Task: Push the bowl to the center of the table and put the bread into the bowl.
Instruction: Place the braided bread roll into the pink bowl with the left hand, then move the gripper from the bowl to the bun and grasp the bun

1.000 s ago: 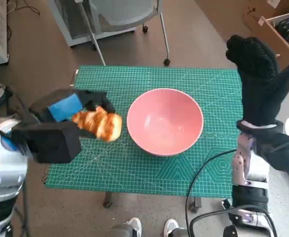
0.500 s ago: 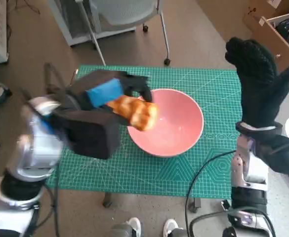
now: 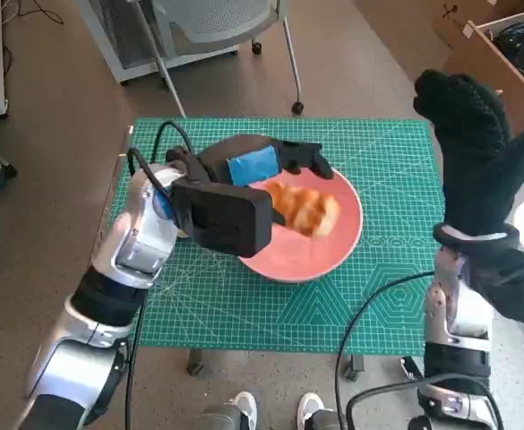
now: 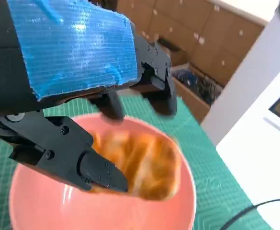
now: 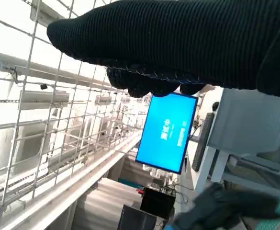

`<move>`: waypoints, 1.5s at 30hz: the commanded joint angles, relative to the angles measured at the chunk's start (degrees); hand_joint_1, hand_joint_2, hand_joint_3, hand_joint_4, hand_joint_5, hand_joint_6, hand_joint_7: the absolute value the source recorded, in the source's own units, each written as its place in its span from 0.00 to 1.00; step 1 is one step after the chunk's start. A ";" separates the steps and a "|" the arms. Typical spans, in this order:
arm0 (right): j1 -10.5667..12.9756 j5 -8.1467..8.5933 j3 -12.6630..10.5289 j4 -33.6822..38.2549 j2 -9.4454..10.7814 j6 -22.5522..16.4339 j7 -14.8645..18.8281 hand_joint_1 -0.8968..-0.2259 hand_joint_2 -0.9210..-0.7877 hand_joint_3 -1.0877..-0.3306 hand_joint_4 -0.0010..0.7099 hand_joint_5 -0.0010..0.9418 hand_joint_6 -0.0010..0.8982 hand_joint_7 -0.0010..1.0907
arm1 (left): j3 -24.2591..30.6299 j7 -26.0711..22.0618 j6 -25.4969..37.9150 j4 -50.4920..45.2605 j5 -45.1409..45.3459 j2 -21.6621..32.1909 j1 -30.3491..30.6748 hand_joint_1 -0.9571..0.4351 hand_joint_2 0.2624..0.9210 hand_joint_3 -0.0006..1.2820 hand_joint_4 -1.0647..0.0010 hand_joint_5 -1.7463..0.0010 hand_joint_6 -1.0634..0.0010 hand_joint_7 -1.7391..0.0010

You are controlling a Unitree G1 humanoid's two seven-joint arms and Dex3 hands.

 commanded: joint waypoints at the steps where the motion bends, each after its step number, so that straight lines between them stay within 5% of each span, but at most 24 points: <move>1: 1.49 -0.75 -0.35 -0.53 -0.85 1.07 -0.73 0.61 0.00 0.65 0.54 0.00 0.17 0.56 | -0.99 -0.32 -2.80 2.35 1.25 0.27 -1.77 0.41 0.86 0.03 0.96 0.99 0.90 0.91; 19: 0.86 -1.27 -0.09 0.92 -0.81 0.03 -0.99 0.59 0.00 0.63 0.53 0.00 0.16 0.56 | 0.71 2.29 -5.64 1.36 2.66 1.69 -0.22 0.35 0.85 0.01 1.00 1.00 0.92 0.92; 33: 0.87 -0.31 0.32 0.55 -0.06 1.11 -0.77 0.59 0.00 0.64 0.54 0.00 0.16 0.57 | 7.61 3.63 -5.76 -0.33 2.68 9.77 1.79 0.39 0.84 0.00 1.00 1.00 0.91 0.92; 45: 0.96 0.76 0.36 0.97 -0.07 1.07 0.22 0.58 0.00 0.64 0.54 0.00 0.15 0.58 | 9.48 4.63 0.19 0.79 4.75 13.87 1.95 0.43 0.85 0.00 1.00 1.00 0.89 0.94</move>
